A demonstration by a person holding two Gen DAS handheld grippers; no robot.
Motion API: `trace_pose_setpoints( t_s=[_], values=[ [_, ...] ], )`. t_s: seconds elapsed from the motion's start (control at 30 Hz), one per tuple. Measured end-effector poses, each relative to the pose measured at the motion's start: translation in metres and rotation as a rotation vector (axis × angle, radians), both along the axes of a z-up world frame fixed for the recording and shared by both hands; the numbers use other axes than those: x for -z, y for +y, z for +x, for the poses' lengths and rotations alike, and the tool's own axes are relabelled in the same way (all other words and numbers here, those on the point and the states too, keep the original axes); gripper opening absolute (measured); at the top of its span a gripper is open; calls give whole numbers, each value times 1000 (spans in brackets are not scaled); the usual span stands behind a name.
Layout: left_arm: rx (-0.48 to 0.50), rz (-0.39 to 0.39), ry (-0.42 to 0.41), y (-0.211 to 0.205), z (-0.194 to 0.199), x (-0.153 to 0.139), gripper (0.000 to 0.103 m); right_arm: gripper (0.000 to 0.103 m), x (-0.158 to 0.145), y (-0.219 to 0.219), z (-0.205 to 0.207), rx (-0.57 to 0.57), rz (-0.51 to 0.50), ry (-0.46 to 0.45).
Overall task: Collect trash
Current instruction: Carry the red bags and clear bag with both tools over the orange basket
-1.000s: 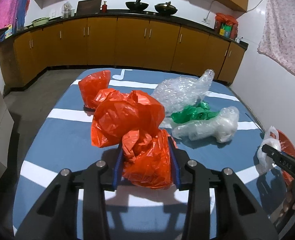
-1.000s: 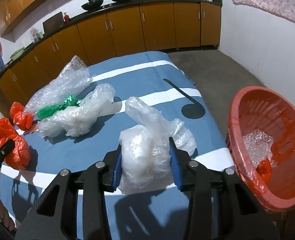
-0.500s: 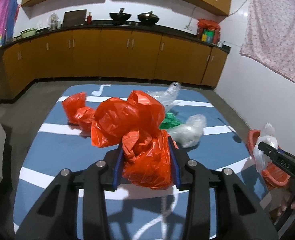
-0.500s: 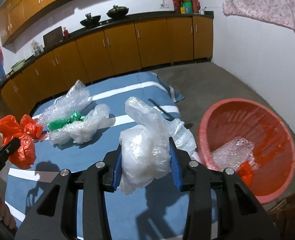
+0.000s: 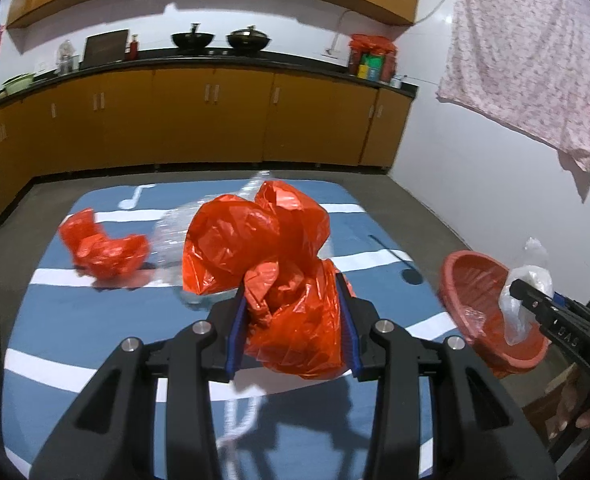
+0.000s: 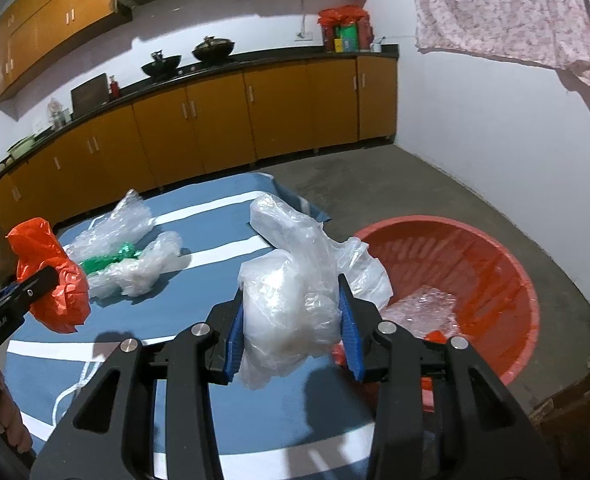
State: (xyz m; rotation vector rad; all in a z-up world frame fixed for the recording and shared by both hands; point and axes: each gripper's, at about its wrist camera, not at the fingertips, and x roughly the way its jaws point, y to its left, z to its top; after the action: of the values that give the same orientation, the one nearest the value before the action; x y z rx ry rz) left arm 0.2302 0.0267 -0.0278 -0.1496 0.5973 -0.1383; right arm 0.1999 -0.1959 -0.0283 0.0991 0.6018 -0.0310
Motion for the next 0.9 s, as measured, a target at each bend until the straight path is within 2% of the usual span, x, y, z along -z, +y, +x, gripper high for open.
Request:
trace_pose_setpoints(
  t_s=[0.47,0.9],
  values=[
    [191,7,-4,-91,15,1,39,41,-3,-61,-19,161,-35,-37],
    [388,4,2,-197,44,13,39,41,-9,-119,-22,303,12,-66]
  ],
)
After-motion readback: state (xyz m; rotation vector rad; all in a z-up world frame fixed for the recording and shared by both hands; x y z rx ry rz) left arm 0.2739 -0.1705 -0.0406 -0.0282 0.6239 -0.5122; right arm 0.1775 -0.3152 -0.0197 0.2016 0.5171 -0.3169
